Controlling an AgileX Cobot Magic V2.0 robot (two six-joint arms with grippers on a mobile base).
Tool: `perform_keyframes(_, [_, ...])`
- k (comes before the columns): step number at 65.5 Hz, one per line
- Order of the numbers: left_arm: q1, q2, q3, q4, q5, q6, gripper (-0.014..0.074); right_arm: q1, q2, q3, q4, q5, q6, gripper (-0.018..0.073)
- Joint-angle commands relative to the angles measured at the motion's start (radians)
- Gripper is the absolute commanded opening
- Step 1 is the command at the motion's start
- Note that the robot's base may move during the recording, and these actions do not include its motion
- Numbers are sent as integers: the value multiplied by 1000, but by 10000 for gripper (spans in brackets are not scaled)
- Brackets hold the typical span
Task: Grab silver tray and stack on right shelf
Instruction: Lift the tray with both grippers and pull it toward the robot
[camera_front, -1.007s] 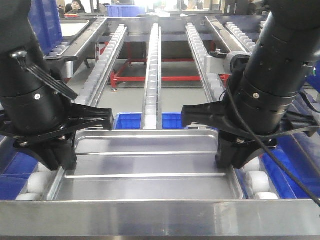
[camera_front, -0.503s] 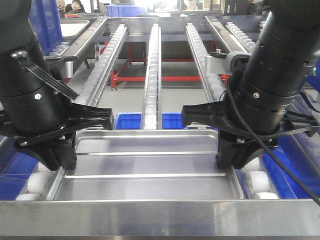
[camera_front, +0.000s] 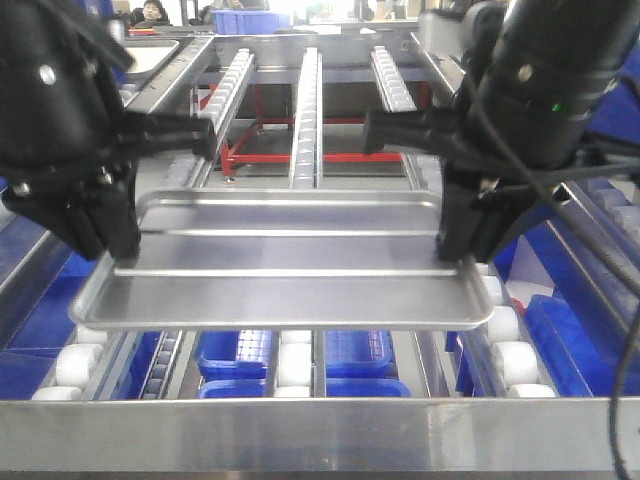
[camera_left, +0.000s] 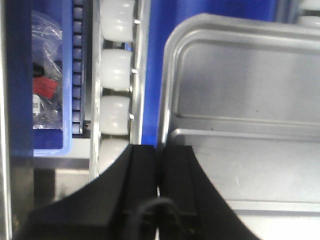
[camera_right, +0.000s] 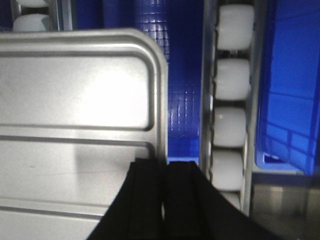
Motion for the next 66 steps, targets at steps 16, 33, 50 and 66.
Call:
perform_keyframes(16, [-59, -116, 10, 11, 40, -10, -100, 65, -124, 21, -29, 38, 108, 69])
perform_keyframes(33, [-140, -205, 126, -17, 45, -64, -100, 200, -217, 120, -151, 71, 323, 69])
perform_keyframes(50, [-287, -265, 226, 45, 68, -198, -100, 353, -237, 167, -199, 123, 405, 69])
perform_keyframes(66, [-351, -309, 242, 66, 106, -244, -100, 452, -237, 209, -239, 114, 538, 69])
